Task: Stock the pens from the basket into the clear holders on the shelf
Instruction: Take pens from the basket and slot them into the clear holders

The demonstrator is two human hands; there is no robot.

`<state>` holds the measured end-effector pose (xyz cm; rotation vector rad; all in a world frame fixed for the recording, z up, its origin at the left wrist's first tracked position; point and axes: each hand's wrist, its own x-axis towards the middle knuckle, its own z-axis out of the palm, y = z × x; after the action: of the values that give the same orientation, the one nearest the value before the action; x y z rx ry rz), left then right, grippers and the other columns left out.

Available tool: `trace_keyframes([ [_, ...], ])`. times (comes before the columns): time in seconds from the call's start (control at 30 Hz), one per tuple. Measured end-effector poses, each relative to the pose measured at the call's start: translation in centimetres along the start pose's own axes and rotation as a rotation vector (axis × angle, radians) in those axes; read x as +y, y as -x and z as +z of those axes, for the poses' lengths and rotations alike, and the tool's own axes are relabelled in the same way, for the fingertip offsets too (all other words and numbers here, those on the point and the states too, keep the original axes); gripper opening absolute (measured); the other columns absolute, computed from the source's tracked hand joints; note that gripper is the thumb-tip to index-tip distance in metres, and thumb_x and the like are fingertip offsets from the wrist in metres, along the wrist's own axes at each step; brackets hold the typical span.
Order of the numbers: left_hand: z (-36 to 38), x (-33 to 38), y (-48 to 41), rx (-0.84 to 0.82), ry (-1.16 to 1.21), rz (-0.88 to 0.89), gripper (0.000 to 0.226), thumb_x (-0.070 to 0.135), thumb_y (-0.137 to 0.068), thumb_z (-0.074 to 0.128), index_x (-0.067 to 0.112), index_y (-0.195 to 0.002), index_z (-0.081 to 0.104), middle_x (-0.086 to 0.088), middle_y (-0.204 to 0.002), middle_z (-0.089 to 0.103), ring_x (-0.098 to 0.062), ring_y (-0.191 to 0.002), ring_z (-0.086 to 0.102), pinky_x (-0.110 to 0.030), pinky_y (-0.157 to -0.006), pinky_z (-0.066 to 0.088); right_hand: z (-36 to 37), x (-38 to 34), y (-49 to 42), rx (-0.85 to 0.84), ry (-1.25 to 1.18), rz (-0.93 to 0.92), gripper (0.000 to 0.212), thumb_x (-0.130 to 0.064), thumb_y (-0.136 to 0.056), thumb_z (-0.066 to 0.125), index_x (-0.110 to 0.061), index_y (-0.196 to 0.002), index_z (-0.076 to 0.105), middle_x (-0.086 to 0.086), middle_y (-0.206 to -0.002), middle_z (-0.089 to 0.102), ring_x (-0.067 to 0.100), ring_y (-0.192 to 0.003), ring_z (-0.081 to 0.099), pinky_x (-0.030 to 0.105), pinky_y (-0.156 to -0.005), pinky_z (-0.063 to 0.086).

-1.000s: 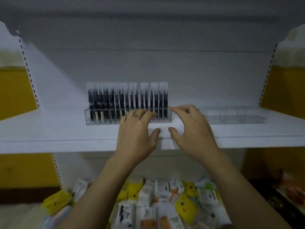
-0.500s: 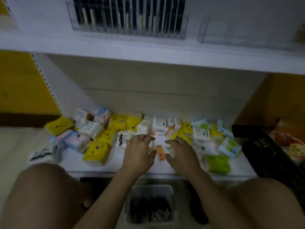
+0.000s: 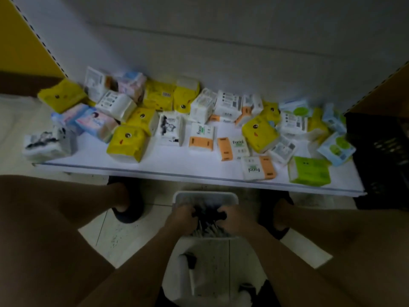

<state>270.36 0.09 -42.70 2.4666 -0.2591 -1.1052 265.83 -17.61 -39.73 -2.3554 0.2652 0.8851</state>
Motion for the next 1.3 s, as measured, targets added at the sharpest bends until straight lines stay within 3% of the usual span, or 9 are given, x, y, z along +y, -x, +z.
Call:
trace_keyframes([
  [0.07,1.2,-0.2,-1.4,-0.071,0.001,-0.011,0.053,0.062,-0.09,0.039,0.022,-0.12,0.058,-0.006,-0.126,0.058,-0.026,-0.122,0.049,-0.038,-0.111,0.03,0.9,1.1,-1.1,-0.03,-0.021,0.034,0.035,-0.023,-0.096,0.055,-0.009,-0.128,0.055,0.012,-0.122,0.061,0.02,-0.097,0.058,0.022,-0.076,0.05],
  [0.2,3.2,-0.4,-4.3,-0.145,0.08,-0.043,0.037,0.019,-0.097,0.048,0.016,-0.134,0.051,-0.007,-0.136,0.053,-0.023,-0.124,0.049,-0.024,-0.1,0.036,1.5,3.0,-2.7,-0.102,-0.089,0.113,0.04,-0.016,-0.096,0.056,-0.004,-0.134,0.048,0.015,-0.13,0.055,0.027,-0.112,0.056,0.03,-0.092,0.048],
  [0.43,6.3,-2.8,-6.6,-0.305,0.015,-0.038,0.032,0.014,-0.099,0.043,0.001,-0.115,0.067,-0.013,-0.123,0.063,-0.027,-0.111,0.057,-0.031,-0.094,0.045,1.7,5.9,-4.5,-0.094,-0.218,0.344,0.028,-0.02,-0.091,0.057,0.006,-0.1,0.064,0.027,-0.107,0.063,0.033,-0.093,0.063,0.032,-0.069,0.046],
  [0.57,6.0,-2.3,-7.3,-0.302,-0.025,-0.036,0.026,0.015,-0.096,0.049,0.0,-0.111,0.065,-0.015,-0.109,0.065,-0.028,-0.098,0.06,-0.031,-0.082,0.047,3.4,4.8,-5.7,-0.084,-0.261,0.385,0.013,-0.006,-0.09,0.054,0.003,-0.088,0.063,0.025,-0.12,0.06,0.037,-0.113,0.057,0.038,-0.087,0.05],
  [0.73,6.8,-2.7,-7.2,-0.318,-0.078,-0.068,0.027,0.022,-0.096,0.049,0.007,-0.116,0.059,-0.012,-0.105,0.065,-0.028,-0.1,0.061,-0.033,-0.079,0.05,5.9,2.8,-6.8,-0.134,-0.33,0.357,0.027,-0.011,-0.094,0.054,-0.006,-0.12,0.063,0.012,-0.107,0.062,0.026,-0.096,0.06,0.03,-0.077,0.05],
  [0.83,6.4,-2.5,-7.5,-0.295,-0.015,-0.111,0.026,0.025,-0.095,0.051,0.006,-0.108,0.062,-0.009,-0.094,0.064,-0.027,-0.095,0.063,-0.032,-0.074,0.052,6.7,2.9,-6.5,-0.106,-0.273,0.329,0.028,-0.016,-0.096,0.055,-0.007,-0.121,0.062,0.009,-0.118,0.062,0.024,-0.107,0.059,0.017,-0.068,0.044],
  [1.07,4.8,-1.3,-7.1,-0.046,0.417,-0.244,0.031,0.009,-0.089,0.057,0.011,-0.059,0.048,-0.007,-0.059,0.049,-0.021,-0.061,0.05,-0.024,-0.052,0.038,7.7,4.6,-6.6,-0.043,-0.1,0.279,0.013,-0.018,-0.095,0.055,-0.011,-0.098,0.065,0.008,-0.099,0.063,0.027,-0.1,0.06,0.024,-0.067,0.041],
  [1.17,3.8,-0.5,-6.4,0.014,0.585,-0.205,0.007,0.009,-0.089,0.053,0.01,-0.083,0.054,-0.008,-0.079,0.06,-0.021,-0.078,0.06,-0.027,-0.063,0.051,8.0,4.5,-7.5,-0.012,0.029,0.204,0.024,-0.02,-0.095,0.054,-0.013,-0.115,0.064,0.01,-0.117,0.054,0.029,-0.11,0.054,0.026,-0.08,0.047],
  [1.3,2.0,-0.3,-4.3,0.015,0.752,-0.166,0.029,0.002,-0.092,0.051,0.022,-0.113,0.049,-0.003,-0.101,0.06,-0.019,-0.093,0.061,-0.021,-0.071,0.054,8.2,3.5,-8.5,-0.122,0.227,0.146,0.036,-0.025,-0.097,0.049,-0.016,-0.131,0.057,0.014,-0.137,0.042,0.031,-0.124,0.042,0.039,-0.101,0.042],
])
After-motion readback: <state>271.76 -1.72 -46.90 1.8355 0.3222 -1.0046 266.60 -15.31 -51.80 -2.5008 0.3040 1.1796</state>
